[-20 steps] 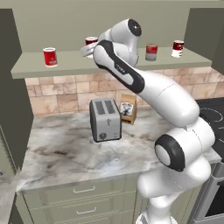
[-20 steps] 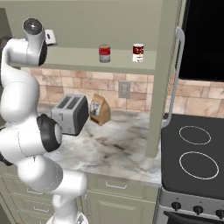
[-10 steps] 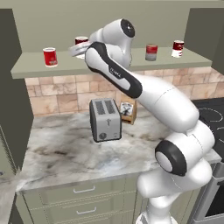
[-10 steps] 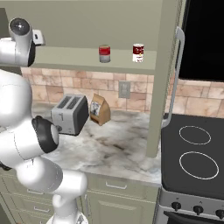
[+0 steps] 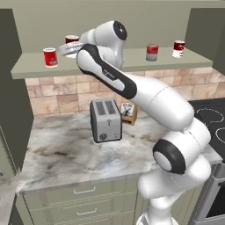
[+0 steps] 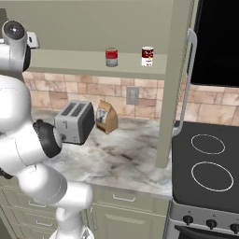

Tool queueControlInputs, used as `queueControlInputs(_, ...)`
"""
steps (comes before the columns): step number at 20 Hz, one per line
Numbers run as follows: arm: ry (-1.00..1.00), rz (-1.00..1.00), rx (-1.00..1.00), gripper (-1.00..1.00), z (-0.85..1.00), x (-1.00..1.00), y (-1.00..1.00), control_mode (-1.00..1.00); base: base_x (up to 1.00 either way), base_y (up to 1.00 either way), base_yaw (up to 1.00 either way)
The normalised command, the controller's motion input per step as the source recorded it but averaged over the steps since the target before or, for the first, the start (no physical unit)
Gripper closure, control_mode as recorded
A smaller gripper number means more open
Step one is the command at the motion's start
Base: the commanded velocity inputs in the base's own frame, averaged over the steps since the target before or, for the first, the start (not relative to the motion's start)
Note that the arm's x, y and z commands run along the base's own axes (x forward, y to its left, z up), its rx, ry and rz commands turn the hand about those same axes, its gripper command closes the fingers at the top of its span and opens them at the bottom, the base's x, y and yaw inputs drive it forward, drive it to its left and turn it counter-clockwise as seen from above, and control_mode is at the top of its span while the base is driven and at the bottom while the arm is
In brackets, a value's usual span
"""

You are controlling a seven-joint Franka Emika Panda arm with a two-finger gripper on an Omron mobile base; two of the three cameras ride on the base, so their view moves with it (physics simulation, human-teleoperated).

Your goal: Stack two cans on top of the other two cans in the cabinet.

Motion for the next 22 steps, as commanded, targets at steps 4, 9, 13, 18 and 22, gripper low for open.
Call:
queueControlInputs(4, 0.00, 0.00, 0.00, 1.00, 0.20, 0.00, 0.20, -1.00, 0.00, 0.00, 0.00)
queueControlInputs(9, 0.00, 0.00, 0.00, 1.00, 0.20, 0.04, 0.20, -1.00, 0.00, 0.00, 0.00)
queueControlInputs(13, 0.00, 0.00, 0.00, 1.00, 0.03, 0.11, 0.30, -1.00, 0.00, 0.00, 0.00)
queueControlInputs(18, 0.00, 0.01, 0.00, 1.00, 0.00, 0.21, 0.24, -1.00, 0.00, 0.00, 0.00)
queueControlInputs(22, 0.00, 0.00, 0.00, 1.00, 0.01, 0.27, 0.21, -1.00, 0.00, 0.00, 0.00)
